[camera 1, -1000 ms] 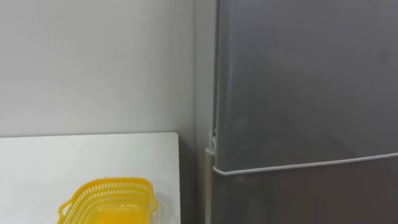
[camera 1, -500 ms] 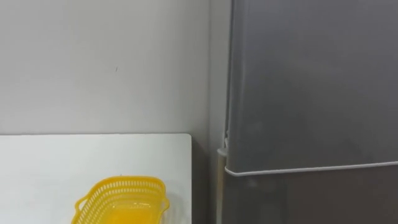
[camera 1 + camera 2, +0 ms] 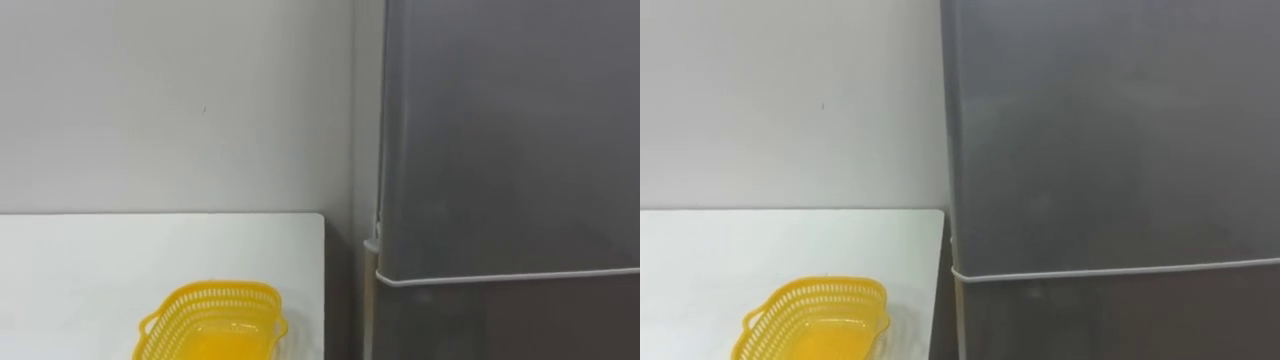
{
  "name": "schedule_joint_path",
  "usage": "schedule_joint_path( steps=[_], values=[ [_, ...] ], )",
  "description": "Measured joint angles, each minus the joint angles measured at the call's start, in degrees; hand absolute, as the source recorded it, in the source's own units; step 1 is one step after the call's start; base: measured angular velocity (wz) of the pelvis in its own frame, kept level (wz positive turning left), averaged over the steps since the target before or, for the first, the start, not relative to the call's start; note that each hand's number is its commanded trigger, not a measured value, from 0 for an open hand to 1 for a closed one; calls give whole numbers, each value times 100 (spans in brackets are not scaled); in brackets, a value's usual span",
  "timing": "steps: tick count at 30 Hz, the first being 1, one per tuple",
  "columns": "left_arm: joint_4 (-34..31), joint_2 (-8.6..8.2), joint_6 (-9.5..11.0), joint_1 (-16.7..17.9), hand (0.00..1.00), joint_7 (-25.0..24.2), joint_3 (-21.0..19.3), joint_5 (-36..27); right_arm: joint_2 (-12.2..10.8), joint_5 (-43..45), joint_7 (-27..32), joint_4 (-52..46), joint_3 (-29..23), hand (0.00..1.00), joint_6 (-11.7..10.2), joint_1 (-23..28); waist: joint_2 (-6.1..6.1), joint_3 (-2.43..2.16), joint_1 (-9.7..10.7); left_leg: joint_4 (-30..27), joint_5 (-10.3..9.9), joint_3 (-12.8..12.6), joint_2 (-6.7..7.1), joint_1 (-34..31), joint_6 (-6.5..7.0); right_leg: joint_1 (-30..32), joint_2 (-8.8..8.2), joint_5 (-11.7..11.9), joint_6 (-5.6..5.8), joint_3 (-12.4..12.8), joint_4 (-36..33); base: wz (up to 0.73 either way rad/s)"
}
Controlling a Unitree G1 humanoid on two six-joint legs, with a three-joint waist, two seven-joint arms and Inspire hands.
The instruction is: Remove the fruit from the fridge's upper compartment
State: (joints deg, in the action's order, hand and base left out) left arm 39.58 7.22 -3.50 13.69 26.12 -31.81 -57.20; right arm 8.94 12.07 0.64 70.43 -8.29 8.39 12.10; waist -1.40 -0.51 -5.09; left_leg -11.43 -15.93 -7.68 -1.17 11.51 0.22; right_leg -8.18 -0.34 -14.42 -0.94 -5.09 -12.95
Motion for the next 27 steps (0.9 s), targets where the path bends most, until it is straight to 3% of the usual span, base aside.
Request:
schedule_joint_path(
  steps=[3,6,8,10,14,20,27],
  values=[
    [-1034,11,280,88,0,558,-117,395,-4,-2,70,-194,-95,0,-115,113,7,2,-17,4,0,0,3,-1,0,-1,7,1,1,5,2,0],
    [-2090,10,458,130,0,1215,-178,1195,-26,167,156,-299,-140,0,-155,165,10,3,-13,3,0,6,1,0,0,9,11,2,3,12,-15,0],
    [-2871,28,695,115,0,1612,-179,1900,-22,210,176,-391,-148,0,-201,220,23,8,-19,6,0,12,2,11,0,12,10,2,2,18,-32,0],
    [-3262,55,857,105,0,1840,-180,2436,-20,209,182,-377,-192,0,-282,233,17,11,-7,5,0,11,7,14,0,27,8,2,3,32,-44,-6],
    [-4328,47,914,98,0,2325,-181,3787,-45,205,176,-377,-118,0,-365,331,20,8,6,-7,0,42,10,2,1,43,3,2,3,24,-74,-1],
    [-5902,247,1146,116,0,2238,12,4272,-48,278,-92,-280,87,0,-357,342,24,24,51,-18,2,166,26,-5,4,27,-32,2,4,0,-77,3],
    [-6516,272,1228,120,0,1365,511,4443,-46,403,-461,-208,88,0,-414,286,19,48,225,-35,10,279,52,-61,17,1,-29,7,13,-112,-12,8]
  ],
)
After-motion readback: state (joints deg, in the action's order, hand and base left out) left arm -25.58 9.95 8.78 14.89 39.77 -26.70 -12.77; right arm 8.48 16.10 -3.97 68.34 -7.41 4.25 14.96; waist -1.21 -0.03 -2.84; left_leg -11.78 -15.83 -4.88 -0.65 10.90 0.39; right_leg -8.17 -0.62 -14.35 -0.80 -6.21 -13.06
